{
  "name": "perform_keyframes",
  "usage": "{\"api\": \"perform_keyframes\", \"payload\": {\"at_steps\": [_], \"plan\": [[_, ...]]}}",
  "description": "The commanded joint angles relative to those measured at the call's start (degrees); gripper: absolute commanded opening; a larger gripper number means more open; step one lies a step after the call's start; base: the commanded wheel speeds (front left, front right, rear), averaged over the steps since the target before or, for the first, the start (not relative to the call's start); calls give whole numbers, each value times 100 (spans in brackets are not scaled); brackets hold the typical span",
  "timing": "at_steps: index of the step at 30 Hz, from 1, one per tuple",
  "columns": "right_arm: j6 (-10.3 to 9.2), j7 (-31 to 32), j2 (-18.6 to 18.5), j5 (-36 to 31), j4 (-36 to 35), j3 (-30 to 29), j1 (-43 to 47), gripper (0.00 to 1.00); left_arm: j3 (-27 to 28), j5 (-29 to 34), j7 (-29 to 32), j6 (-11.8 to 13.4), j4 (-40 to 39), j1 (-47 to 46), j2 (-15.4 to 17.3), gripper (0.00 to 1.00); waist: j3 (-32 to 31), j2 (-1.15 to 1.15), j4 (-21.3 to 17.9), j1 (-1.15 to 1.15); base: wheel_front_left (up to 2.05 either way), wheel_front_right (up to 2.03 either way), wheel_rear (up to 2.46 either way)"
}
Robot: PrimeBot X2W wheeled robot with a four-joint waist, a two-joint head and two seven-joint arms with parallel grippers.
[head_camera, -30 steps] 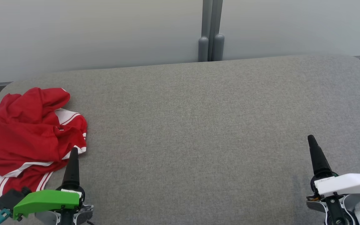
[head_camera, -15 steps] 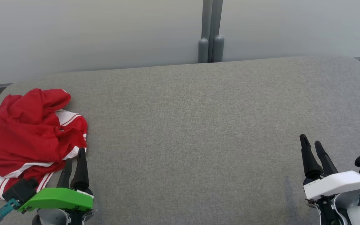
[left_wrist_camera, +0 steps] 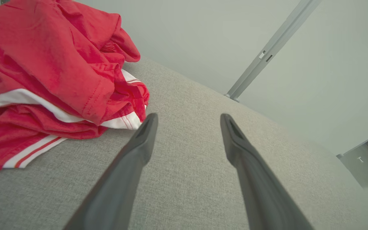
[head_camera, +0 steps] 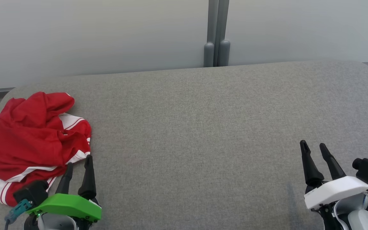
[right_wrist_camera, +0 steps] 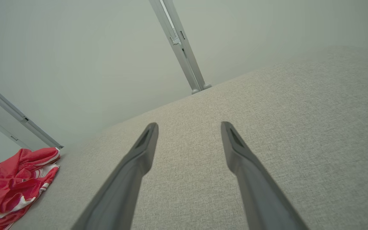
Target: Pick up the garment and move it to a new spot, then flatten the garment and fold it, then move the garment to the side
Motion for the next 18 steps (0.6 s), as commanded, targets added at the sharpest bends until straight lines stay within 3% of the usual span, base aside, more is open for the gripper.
{"api": "perform_keyframes", "payload": {"at_steps": [1, 18], "plan": [[3, -67, -61, -199, -28, 15, -114, 100, -30, 197, -57, 21, -6, -123, 78, 100, -12, 0, 3, 0, 0, 0, 0], [3, -331, -56, -1223, 93, 66, -13, 100, -72, 1220, -314, 20, 192, -124, 128, 100, -22, 0, 9, 0, 0, 0, 0]]}}
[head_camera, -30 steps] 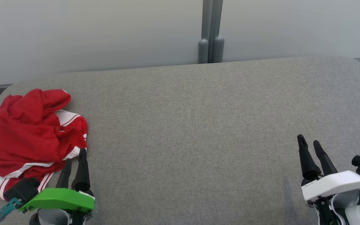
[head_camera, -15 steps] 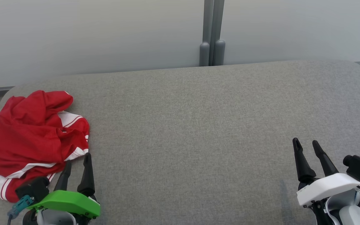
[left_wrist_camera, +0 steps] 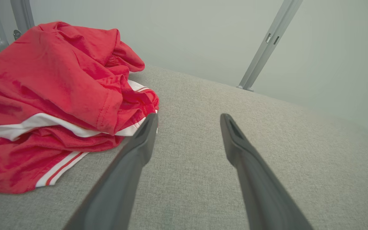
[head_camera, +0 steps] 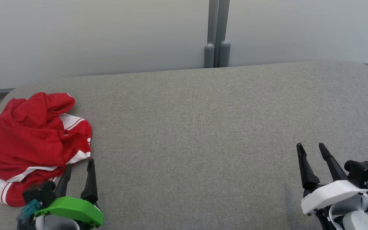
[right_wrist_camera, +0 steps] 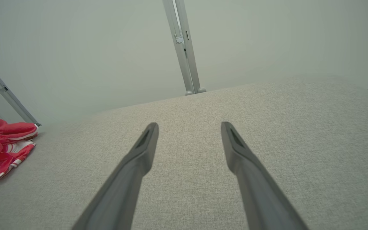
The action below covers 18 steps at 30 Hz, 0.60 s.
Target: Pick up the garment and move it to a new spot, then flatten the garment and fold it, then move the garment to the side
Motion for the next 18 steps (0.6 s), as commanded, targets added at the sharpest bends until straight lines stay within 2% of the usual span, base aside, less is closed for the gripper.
{"api": "perform_keyframes", "payload": {"at_steps": [1, 18], "plan": [[2, -50, -37, -116, -29, 10, -24, 100, 3, 122, -42, -2, -19, -123, 54, 100, 3, 0, 1, 0, 0, 0, 0], [3, -285, -30, -870, -77, -44, 125, 100, -20, 976, -269, -99, 358, -137, 65, 100, 27, 0, 18, 0, 0, 0, 0]]}}
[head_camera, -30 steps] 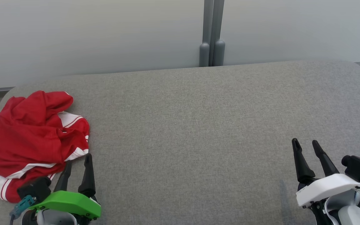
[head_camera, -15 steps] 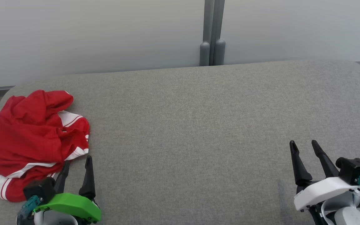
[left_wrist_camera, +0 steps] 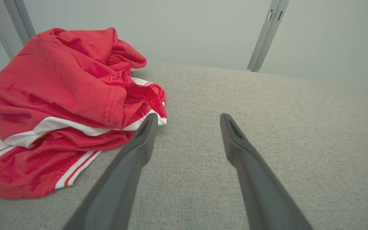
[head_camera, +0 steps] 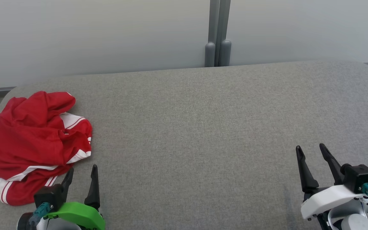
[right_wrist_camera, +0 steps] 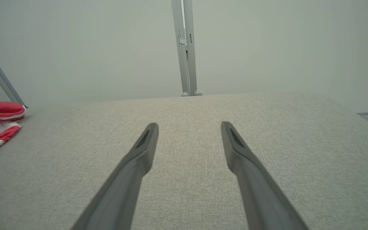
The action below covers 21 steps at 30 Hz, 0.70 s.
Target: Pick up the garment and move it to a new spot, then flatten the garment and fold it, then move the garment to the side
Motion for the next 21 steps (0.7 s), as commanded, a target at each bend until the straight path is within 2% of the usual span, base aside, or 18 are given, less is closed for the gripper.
{"api": "perform_keyframes", "payload": {"at_steps": [1, 21], "plan": [[3, -72, -50, -167, -56, 8, 65, 100, 3, 174, -59, -36, 18, -118, 43, 100, -2, 0, 3, 0, 0, 0, 0], [3, -304, -116, -1047, -24, 1, 183, 100, 95, 921, -291, -116, 460, -203, 65, 100, 7, 0, 13, 0, 0, 0, 0]]}}
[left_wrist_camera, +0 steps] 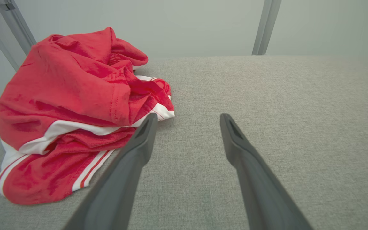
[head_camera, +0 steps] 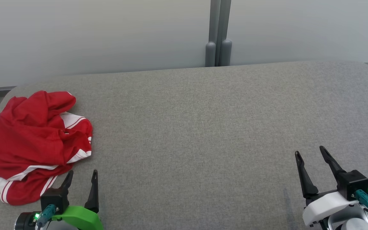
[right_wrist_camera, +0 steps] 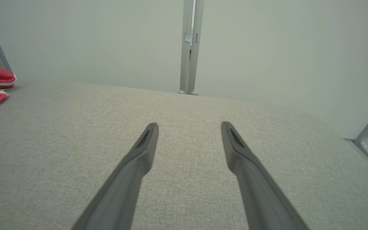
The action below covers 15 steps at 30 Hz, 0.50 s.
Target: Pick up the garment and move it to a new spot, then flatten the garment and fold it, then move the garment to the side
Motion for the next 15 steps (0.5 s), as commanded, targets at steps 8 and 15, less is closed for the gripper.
{"api": "perform_keyframes", "payload": {"at_steps": [8, 15], "plan": [[2, -122, -39, -357, 23, -20, 72, 100, 32, 364, -113, -38, 94, -108, 2, 100, -22, 0, -7, 0, 0, 0, 0], [2, -157, -27, -377, 55, -44, 50, 100, 66, 484, -144, -54, 138, -120, 0, 100, -18, 0, -18, 0, 0, 0, 0]]}}
